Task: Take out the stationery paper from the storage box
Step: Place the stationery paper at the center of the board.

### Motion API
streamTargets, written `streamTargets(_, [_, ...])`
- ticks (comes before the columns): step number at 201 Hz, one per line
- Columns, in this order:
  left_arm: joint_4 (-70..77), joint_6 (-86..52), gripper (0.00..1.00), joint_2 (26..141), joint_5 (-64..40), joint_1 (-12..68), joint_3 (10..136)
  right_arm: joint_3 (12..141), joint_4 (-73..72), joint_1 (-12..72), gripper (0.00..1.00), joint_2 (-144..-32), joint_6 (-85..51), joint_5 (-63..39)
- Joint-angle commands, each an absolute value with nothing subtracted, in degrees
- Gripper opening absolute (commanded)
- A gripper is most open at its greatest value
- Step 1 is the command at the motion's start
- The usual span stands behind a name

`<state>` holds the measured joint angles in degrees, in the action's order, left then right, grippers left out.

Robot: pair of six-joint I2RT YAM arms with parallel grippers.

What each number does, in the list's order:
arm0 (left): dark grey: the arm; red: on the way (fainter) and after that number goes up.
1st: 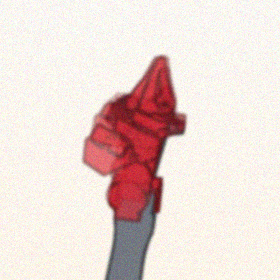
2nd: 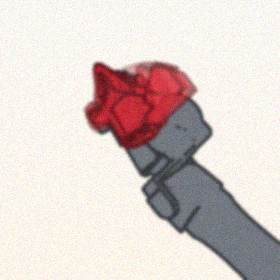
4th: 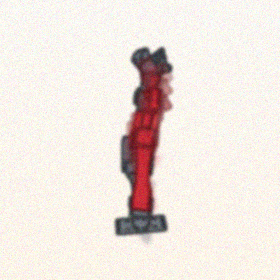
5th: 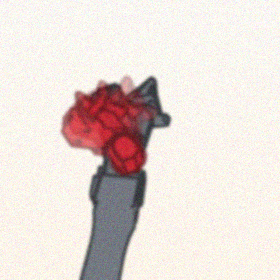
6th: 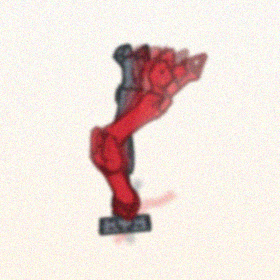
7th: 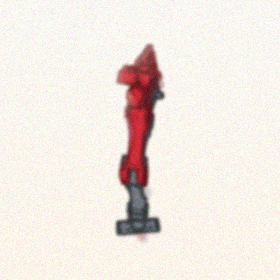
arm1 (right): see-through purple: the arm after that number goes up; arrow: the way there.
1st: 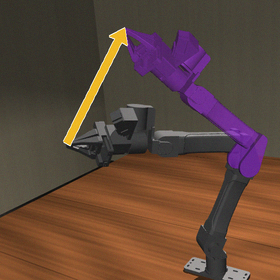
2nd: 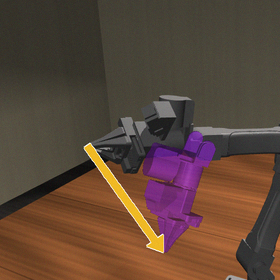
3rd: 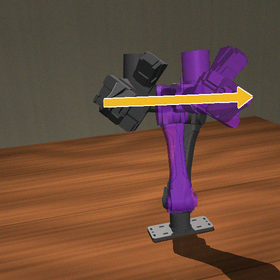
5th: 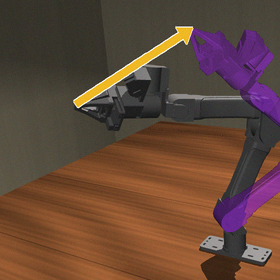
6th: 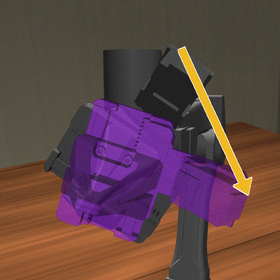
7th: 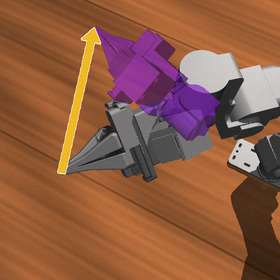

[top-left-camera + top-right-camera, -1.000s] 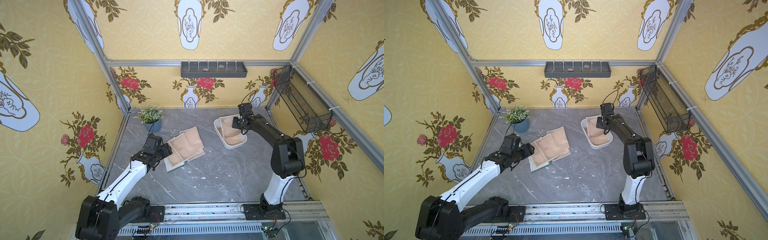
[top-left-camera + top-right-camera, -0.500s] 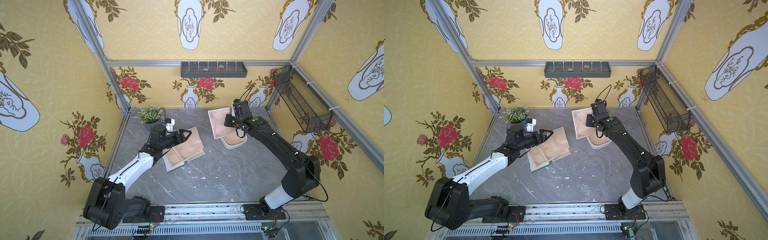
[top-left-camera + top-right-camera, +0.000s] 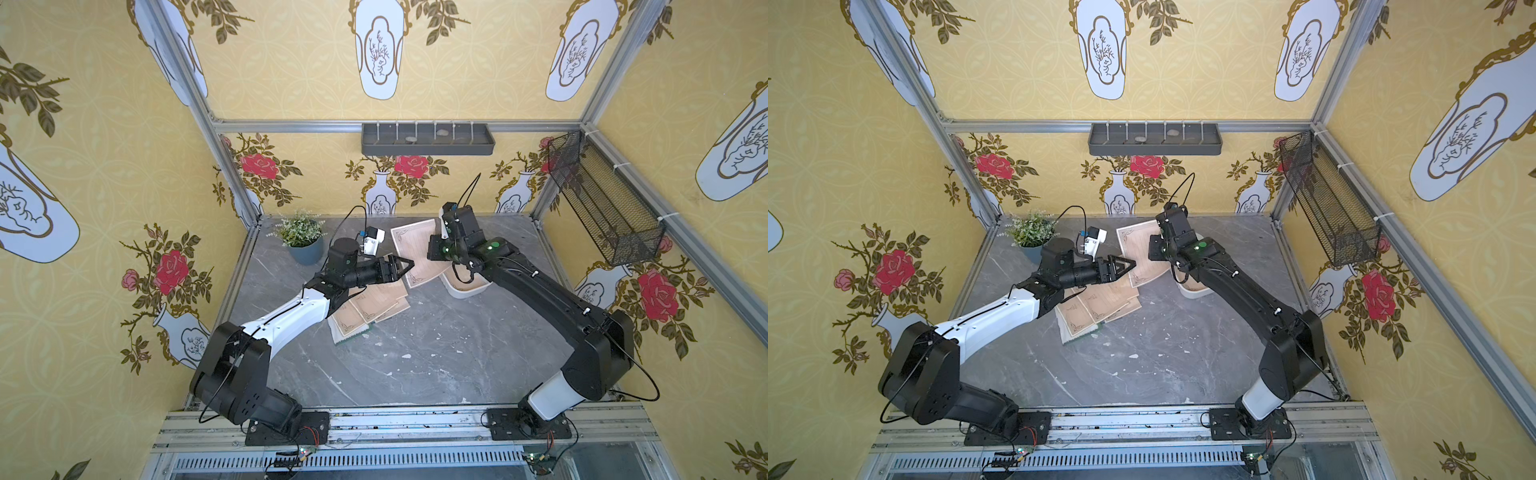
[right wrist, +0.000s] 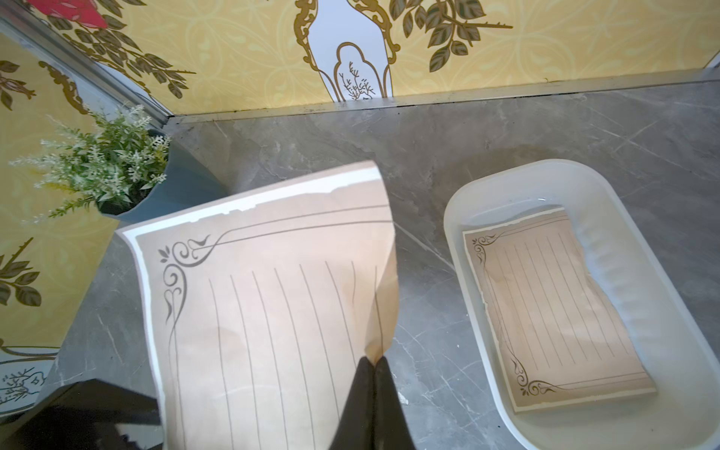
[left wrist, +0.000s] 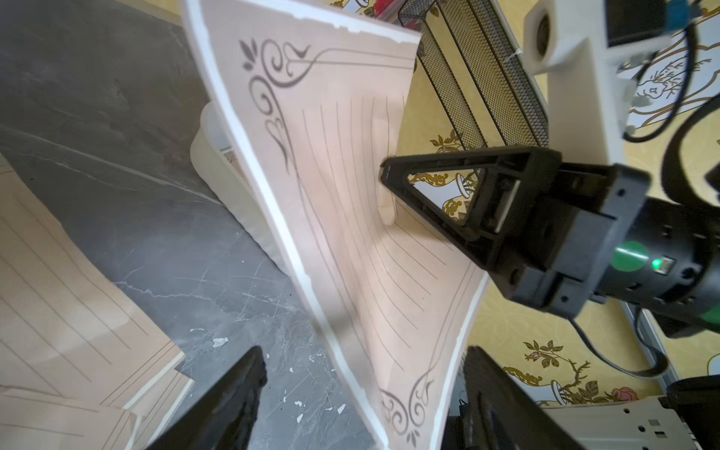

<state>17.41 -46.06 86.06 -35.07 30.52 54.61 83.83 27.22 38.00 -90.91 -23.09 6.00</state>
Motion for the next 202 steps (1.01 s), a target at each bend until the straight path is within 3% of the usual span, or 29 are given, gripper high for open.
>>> streamTargets(1, [18.54, -45.0, 0.81, 87.36, -36.16, 30.91, 55.48, 84.46, 26.84, 38.45, 0.01, -90.11, -23.51, 4.91])
streamTargets(20, [18.54, -45.0, 0.72, 88.26, -36.75, 31.11, 56.4, 84.51, 26.88, 38.95, 0.01, -90.13, -23.51, 5.53])
streamTargets(45, [18.51, -44.74, 0.22, 87.88, -36.39, 31.11, 56.47, 84.12, 27.42, 39.02, 0.01, -90.18, -23.51, 6.59])
streamTargets(74, [17.02, -43.82, 0.0, 86.89, -34.82, 31.11, 55.92, 83.58, 27.34, 39.29, 0.01, -89.76, -23.59, 6.54])
streamTargets(88, [16.46, -43.53, 0.0, 86.45, -34.63, 31.11, 55.74, 83.32, 27.3, 39.23, 0.03, -89.56, -23.51, 6.5])
streamTargets(96, [16.36, -43.46, 0.0, 86.08, -34.51, 31.12, 55.51, 83.32, 27.74, 39.28, 0.1, -89.4, -23.35, 6.64])
streamTargets(122, [14.7, -42.98, 0.0, 84.08, -33.41, 31.14, 54.61, 82.44, 28.66, 39.15, 0.62, -86.53, -22.73, 8.65])
streamTargets(150, [11.66, -38.46, 0.0, 81.13, -35.38, 31.05, 54.05, 78.07, 26.05, 36.68, 0.89, -78.42, -20.8, 6.34])
streamTargets(162, [11.16, -37.38, 0.0, 80.28, -38.54, 31.04, 53.88, 73.73, 21.3, 32.01, 0.95, -73.47, -20.37, -3.82])
streamTargets(175, [12.02, -37.0, 0.0, 79.74, -43.99, 31.03, 53.75, 67.56, 13.44, 24.28, 0.99, -68.23, -21.13, -23.68])
streamTargets(192, [13.63, -37.01, 0.0, 79.47, -50.49, 31.1, 53.72, 59.16, -2.8, 15.47, 0.99, -63.86, -26.61, -50.24])
streamTargets(202, [14.37, -37.23, 0.0, 79.0, -52.45, 31.12, 53.47, 55.59, -12.44, 12.69, 0.99, -63.03, -32.4, -60.06])
